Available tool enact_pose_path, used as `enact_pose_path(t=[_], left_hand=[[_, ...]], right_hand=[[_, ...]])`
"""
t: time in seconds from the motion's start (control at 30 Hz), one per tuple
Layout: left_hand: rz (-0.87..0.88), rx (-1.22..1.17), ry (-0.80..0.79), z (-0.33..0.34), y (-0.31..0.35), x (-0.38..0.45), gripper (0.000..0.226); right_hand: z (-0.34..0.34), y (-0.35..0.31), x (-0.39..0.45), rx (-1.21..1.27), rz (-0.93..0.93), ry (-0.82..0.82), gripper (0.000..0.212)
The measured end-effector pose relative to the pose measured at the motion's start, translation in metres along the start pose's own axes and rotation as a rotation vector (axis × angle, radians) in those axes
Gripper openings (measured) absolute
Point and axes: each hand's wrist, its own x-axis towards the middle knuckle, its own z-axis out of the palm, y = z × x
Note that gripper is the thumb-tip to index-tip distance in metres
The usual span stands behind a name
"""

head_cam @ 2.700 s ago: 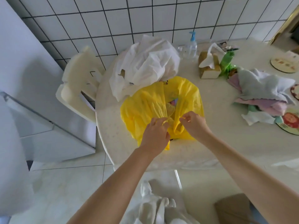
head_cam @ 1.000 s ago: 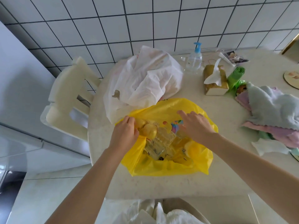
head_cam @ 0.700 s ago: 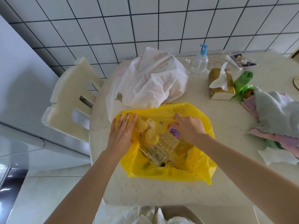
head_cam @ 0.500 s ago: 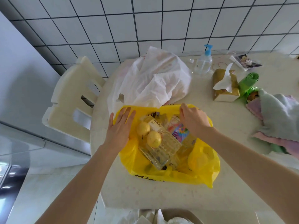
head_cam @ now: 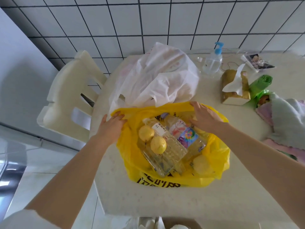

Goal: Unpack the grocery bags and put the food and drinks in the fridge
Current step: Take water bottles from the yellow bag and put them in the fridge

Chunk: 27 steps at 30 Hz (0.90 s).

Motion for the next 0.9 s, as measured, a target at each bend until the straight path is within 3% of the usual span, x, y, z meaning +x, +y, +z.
enact_pose_path(t=[0.13, 0.27, 0.43, 0.77, 0.9], left_hand=[[-0.037, -0.356, 0.318, -0.009, 0.013, -0.008, 0.042], [0.029, -0.401, 0.483, -0.018, 0.044, -0.017, 0.031], [0.255, -0.556, 0.400, -0.032, 0.089, -0.016, 0.031], [0.400, -0.373, 0.073, -0.046, 0.166, 0.047, 0.044], [0.365, -0.236, -0.034, -0.054, 0.181, 0.077, 0.052]], right_hand=[[-0.005, 0.009, -0.004, 0.085, -0.046, 0.044, 0.060], [-0.018, 0.019, -0.019, 0.130, -0.018, 0.124, 0.045], [-0.018, 0.034, -0.050, 0.022, 0.062, 0.032, 0.049], [0.001, 0.057, -0.070, -0.042, 0.123, -0.101, 0.100], [0.002, 0.073, -0.062, 0.073, 0.210, -0.040, 0.085]])
